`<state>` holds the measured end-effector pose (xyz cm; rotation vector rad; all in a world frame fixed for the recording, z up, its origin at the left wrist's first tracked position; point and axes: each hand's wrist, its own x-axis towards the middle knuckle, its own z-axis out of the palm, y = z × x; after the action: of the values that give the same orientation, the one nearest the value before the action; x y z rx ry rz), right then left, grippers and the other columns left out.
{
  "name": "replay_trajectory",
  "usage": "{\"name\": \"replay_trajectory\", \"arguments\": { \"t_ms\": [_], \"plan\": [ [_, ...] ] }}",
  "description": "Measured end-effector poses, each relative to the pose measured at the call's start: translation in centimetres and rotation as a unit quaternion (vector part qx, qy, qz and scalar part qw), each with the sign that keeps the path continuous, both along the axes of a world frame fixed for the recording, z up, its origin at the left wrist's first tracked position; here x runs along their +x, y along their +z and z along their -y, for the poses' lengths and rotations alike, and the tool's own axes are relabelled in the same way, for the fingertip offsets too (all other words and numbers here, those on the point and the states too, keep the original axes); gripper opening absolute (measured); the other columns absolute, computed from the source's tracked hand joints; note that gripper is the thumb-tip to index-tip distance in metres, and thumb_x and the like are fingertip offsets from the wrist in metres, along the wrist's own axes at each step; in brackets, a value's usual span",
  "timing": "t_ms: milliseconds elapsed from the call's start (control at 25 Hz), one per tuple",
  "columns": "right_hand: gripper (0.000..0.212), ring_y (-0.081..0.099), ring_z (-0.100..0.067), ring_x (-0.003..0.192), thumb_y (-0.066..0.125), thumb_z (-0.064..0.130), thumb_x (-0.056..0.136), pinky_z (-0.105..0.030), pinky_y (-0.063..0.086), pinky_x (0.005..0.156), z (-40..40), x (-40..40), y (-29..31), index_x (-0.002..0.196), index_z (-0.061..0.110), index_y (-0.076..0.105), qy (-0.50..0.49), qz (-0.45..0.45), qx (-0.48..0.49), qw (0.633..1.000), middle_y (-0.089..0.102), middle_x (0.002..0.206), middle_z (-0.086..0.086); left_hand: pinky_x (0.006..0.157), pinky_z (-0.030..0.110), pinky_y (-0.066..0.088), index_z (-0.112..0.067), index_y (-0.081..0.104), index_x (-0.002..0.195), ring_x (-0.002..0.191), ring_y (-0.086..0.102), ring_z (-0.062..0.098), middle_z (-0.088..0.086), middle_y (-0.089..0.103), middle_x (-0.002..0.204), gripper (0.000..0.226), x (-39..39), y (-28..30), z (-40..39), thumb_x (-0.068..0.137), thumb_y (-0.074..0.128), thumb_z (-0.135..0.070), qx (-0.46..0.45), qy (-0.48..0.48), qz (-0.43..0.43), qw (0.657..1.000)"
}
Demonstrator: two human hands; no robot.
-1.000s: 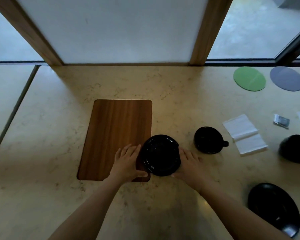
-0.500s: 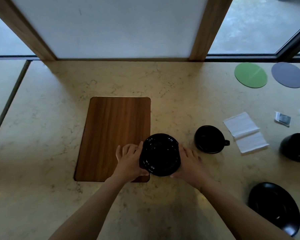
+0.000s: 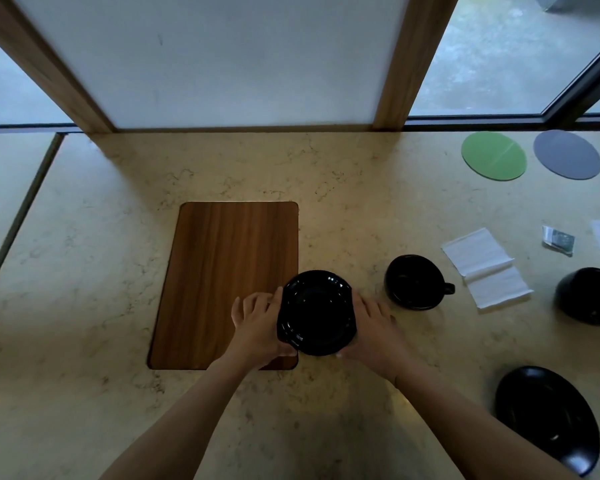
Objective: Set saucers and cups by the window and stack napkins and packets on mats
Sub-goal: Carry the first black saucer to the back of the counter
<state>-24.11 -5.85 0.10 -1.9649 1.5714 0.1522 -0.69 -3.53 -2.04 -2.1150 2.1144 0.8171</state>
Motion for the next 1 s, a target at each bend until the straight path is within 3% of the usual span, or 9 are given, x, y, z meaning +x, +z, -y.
{"name": "replay_trajectory", "arguments": {
  "t_ms": [440, 720, 1000],
  "plan": [
    [0.123, 0.021, -0.028, 0.135, 0.074, 0.061, 0.067, -0.043, 0.028, 0.112, 5.3, 0.8, 3.0, 0.153, 0.016, -0.001, 0.026, 0.015, -0.112, 0.993, 0.030, 0.147, -0.005, 0.115, 0.054, -0.009, -0.023, 0.003, 0.154, 0.141, 0.001, 0.023, 0.002, 0.024, 0.147, 0.124, 1.6, 4.1, 5.5, 0.061, 0.079, -0.055, -0.070, 0.000, -0.027, 0.997],
    [0.115, 0.018, -0.028, 0.135, 0.077, 0.047, 0.070, -0.043, 0.028, 0.109, 12.6, -0.4, 5.9, 0.153, 0.017, 0.002, 0.029, 0.015, -0.137, 0.990, 0.030, 0.146, -0.006, 0.115, 0.056, -0.003, -0.026, 0.004, 0.153, 0.140, 0.006, 0.026, 0.003, 0.026, 0.144, 0.124, 0.5, 6.5, 12.9, 0.059, 0.079, -0.057, -0.093, -0.006, -0.037, 0.995],
    [0.120, 0.022, -0.029, 0.133, 0.081, 0.052, 0.063, -0.047, 0.033, 0.106, 21.1, -2.8, 5.4, 0.151, 0.020, 0.007, 0.021, -0.003, -0.160, 0.987, 0.035, 0.144, -0.006, 0.115, 0.052, 0.004, -0.031, 0.007, 0.150, 0.138, 0.013, 0.027, 0.002, 0.030, 0.141, 0.117, -1.7, 5.8, 21.1, 0.060, 0.080, -0.050, -0.113, -0.013, -0.050, 0.992]
  ]
}}
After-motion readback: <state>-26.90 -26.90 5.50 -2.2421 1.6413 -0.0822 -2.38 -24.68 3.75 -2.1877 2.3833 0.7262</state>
